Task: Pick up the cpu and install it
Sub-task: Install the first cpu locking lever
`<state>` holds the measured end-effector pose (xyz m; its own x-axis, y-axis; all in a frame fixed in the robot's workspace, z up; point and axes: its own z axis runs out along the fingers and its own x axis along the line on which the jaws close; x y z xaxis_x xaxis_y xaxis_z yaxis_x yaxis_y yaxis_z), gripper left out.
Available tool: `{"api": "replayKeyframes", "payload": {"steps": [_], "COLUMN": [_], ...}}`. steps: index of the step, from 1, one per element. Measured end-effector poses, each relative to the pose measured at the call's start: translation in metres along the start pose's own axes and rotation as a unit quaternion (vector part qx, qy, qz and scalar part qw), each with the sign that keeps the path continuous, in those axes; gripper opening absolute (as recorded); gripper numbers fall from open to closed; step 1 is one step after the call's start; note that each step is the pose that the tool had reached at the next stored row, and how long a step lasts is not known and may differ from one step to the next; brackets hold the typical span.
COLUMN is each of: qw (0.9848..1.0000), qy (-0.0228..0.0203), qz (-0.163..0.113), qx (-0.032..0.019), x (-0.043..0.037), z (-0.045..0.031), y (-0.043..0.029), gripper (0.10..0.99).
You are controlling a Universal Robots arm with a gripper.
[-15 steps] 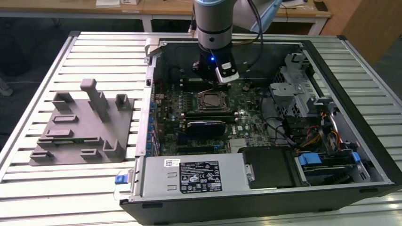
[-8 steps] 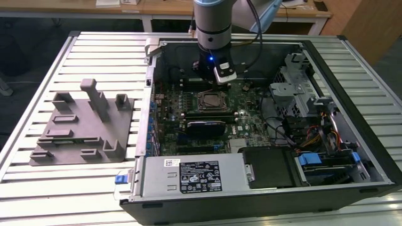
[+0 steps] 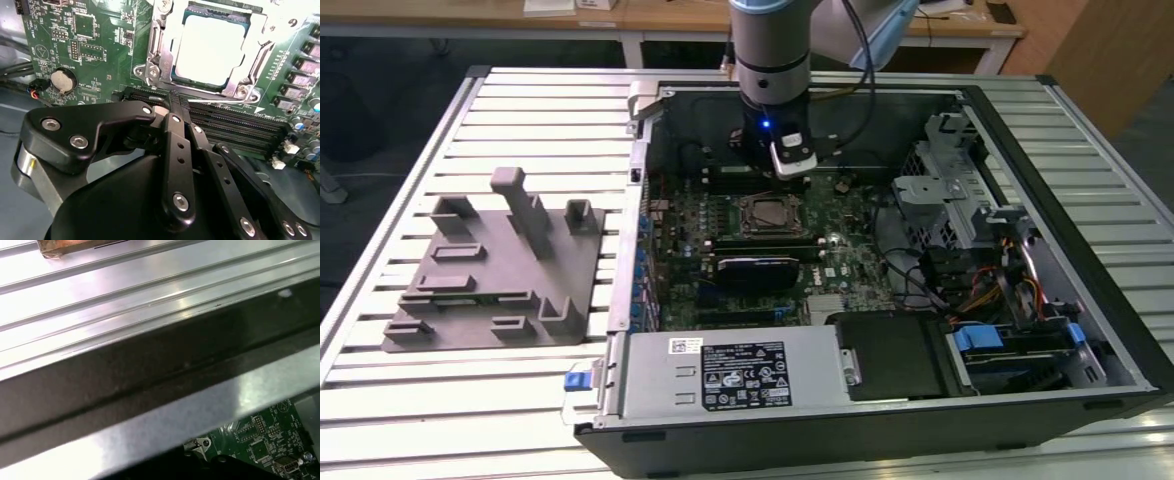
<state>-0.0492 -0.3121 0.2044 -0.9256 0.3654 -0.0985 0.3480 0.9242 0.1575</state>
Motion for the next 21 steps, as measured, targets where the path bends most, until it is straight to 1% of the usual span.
{"api": "replayKeyframes", "payload": {"steps": [5,9,17,21], "qw": [1.0,1.0,0.9991,0.9986], "qy": [-0.0009,-0.002,-0.0072,-0.0088], "qz": [0.005,0.009,0.041,0.051], "qx": [0.0005,0.0008,0.004,0.005], "x": [0.0036,0.0046,0.006,0.0065], "z": [0.0005,0.0017,0.0045,0.0055], "y": [-0.0004,-0.0006,0.0019,0.0028], "gripper": [0.106,0.106,0.106,0.106]}}
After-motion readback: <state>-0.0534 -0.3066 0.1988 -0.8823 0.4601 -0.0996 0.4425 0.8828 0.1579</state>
